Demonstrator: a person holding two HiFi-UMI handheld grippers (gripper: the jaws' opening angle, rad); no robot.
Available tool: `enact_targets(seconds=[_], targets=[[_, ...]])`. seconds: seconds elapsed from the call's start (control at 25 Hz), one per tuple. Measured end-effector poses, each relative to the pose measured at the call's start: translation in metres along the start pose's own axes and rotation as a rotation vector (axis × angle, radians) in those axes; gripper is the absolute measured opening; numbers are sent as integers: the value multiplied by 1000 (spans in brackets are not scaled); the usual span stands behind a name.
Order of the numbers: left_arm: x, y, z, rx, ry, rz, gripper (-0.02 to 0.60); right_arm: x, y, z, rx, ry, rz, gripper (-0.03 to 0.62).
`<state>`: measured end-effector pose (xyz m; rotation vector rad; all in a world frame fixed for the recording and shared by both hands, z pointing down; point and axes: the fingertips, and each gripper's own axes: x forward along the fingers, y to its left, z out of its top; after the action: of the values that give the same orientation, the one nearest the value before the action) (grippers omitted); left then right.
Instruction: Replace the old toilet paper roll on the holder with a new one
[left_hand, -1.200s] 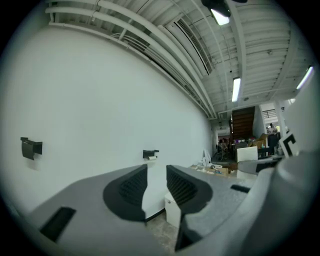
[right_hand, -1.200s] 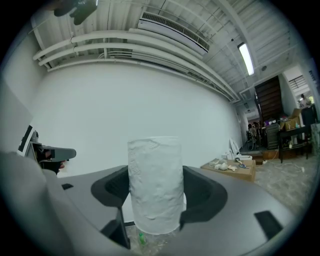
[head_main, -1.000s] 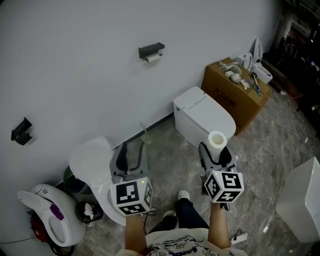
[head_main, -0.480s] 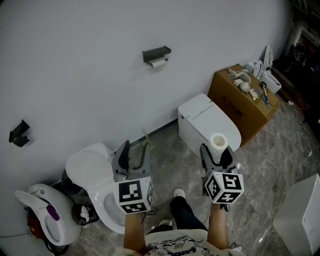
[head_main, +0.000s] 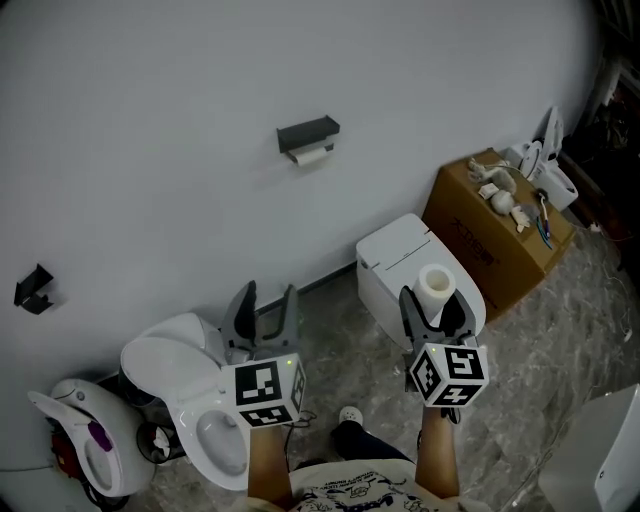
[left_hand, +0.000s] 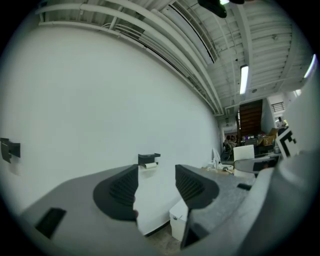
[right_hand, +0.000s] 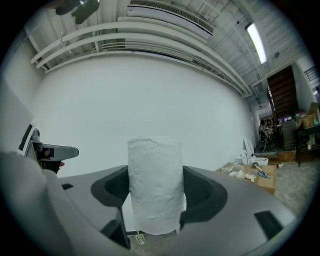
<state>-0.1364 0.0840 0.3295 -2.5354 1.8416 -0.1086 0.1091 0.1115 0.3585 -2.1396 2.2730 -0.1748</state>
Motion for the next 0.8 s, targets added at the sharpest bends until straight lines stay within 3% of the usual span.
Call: enact_targets(seconds=[0.8], targets=[[120, -28, -2, 23, 28, 52, 215, 111, -76, -2, 9, 36, 41, 318]])
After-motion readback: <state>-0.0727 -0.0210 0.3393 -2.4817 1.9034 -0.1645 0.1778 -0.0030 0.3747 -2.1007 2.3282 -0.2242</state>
